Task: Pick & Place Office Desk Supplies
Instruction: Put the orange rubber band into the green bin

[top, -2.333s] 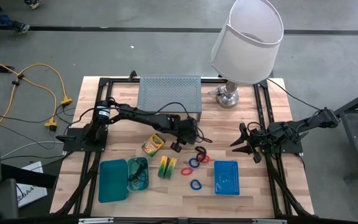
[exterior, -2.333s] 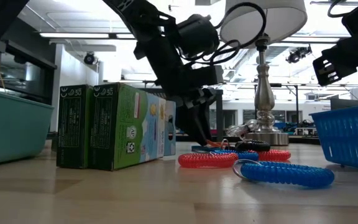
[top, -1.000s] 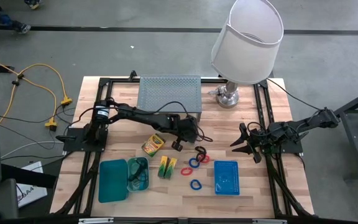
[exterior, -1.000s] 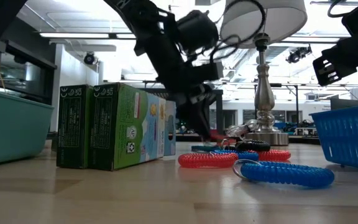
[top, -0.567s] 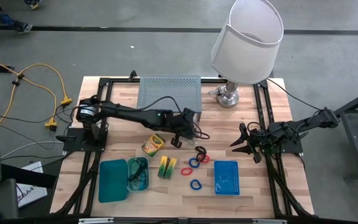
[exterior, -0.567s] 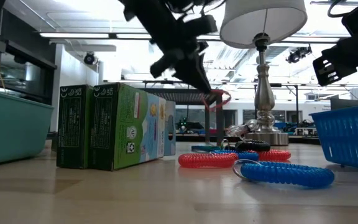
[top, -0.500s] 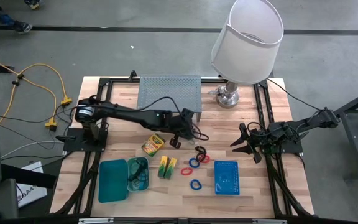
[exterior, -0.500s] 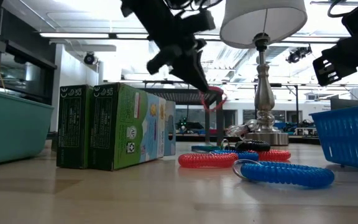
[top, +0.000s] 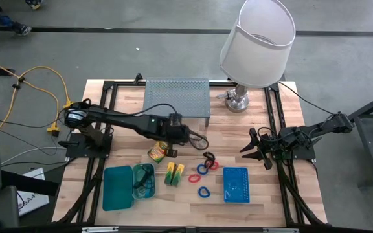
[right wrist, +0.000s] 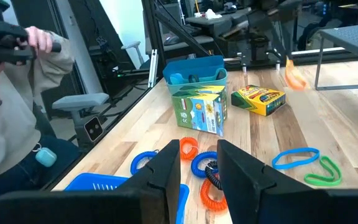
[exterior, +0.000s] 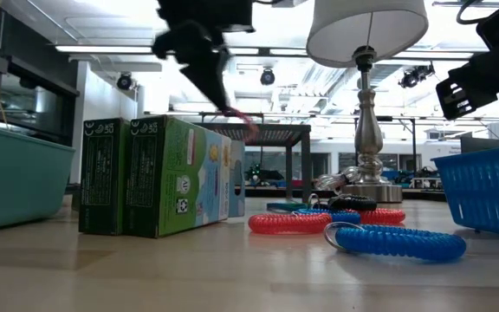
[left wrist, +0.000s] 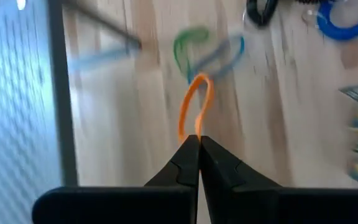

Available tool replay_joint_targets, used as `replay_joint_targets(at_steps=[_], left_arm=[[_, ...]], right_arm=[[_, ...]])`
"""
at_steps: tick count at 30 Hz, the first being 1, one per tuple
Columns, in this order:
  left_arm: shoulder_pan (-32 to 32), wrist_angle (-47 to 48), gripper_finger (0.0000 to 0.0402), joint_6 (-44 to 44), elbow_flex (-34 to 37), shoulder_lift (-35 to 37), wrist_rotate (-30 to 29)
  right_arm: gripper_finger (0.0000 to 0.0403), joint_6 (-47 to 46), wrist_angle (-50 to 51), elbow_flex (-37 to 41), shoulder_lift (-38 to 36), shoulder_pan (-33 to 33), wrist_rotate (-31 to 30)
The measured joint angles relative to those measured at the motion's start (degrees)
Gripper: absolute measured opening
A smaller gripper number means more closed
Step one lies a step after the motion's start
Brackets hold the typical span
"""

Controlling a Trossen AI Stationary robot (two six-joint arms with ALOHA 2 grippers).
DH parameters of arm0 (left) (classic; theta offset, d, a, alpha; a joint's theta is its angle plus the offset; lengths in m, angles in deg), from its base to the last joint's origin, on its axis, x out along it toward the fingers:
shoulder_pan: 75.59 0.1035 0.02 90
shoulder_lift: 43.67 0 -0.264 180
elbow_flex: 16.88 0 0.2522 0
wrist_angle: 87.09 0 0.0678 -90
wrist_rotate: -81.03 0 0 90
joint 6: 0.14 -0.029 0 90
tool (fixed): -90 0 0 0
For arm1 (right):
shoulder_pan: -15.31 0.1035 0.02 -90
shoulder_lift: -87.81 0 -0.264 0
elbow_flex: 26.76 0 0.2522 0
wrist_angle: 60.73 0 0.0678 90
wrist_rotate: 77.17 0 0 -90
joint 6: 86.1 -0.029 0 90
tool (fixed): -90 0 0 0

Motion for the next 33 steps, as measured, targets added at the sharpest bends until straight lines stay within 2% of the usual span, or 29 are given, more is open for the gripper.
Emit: replay_joint_targets(at_steps=[5, 10, 20, 26, 33], left_arm=[[-3.27, 11.20, 0.0001, 16.08, 0.00, 2.24, -0.14], [-9.00, 17.63, 0.0001, 28.09, 0.00, 3.39, -2.06], [-21.60, 25.05, 0.0001, 52.64, 0.00, 3.45, -2.69], [-29.74, 26.41, 0.0001, 66.51, 0.00, 3.11, -2.67], [-35.72, 25.56, 0.0001, 76.42, 0.11, -0.32, -2.20]], right_arm=[[0.0094, 0.00, 0.02, 0.00, 0.00, 0.00, -0.01], [0.0094, 0.00, 0.02, 0.00, 0.02, 0.00, 0.00], [0.0094, 0.00, 0.00, 0.00, 0.02, 0.00, -0.02], [0.0094, 0.00, 0.00, 0.00, 0.02, 0.00, -0.02], [0.0094, 0.00, 0.00, -0.02, 0.00, 0.00, -0.02]])
